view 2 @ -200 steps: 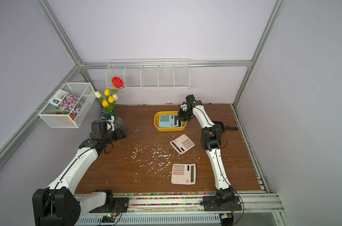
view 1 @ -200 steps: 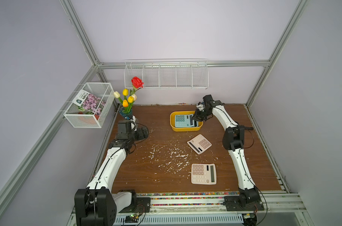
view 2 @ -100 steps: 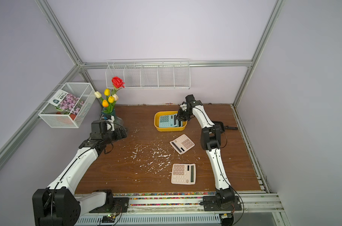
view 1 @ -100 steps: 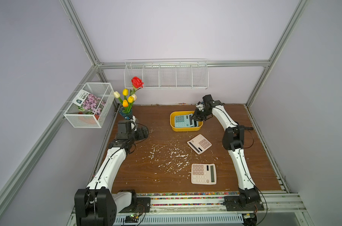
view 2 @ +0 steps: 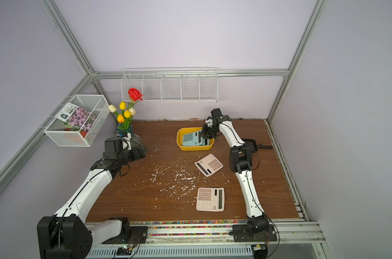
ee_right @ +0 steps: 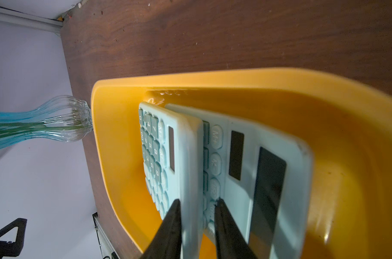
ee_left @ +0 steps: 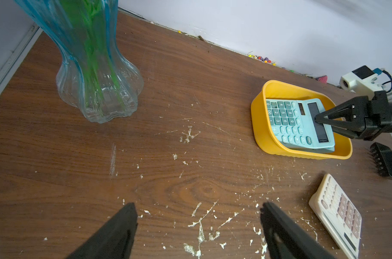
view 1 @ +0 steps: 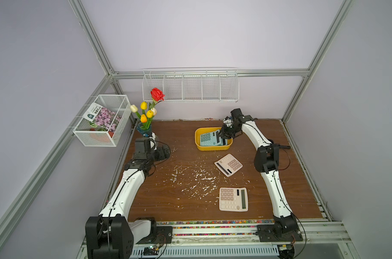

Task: Put the calculator in the storage box
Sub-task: Place the calculator in the storage box, then pick up the calculator at the center of the board.

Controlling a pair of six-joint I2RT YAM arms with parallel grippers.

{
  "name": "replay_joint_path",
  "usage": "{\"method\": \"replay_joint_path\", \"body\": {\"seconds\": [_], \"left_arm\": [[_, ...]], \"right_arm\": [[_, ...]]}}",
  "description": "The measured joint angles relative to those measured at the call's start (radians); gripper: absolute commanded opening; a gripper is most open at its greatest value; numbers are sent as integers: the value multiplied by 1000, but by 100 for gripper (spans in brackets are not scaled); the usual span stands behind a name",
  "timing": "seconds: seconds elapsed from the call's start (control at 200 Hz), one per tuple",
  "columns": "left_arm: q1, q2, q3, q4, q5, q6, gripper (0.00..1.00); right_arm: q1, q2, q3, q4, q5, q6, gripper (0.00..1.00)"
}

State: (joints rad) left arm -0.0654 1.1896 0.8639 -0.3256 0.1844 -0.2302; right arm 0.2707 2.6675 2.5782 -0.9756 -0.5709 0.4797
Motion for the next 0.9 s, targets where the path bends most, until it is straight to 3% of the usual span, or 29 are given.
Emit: {"method": "replay_joint_path", "body": {"seconds": [0.28,0.6,0.73,0.9], "left_arm": [[0,0,0,0,0,0,90],[0,-3,0,8,0,0,91],[0,-11,-5,19,13,0,91],[-5,-16,-16,25,43,0,91]], "right_arm": [[7,-29,-10,1,38,3,37],[12,-257,-172,48,118,5,43],[17,-445,-389,96,167,6,42],[17,-791,-856,256,206,54,41]]}}
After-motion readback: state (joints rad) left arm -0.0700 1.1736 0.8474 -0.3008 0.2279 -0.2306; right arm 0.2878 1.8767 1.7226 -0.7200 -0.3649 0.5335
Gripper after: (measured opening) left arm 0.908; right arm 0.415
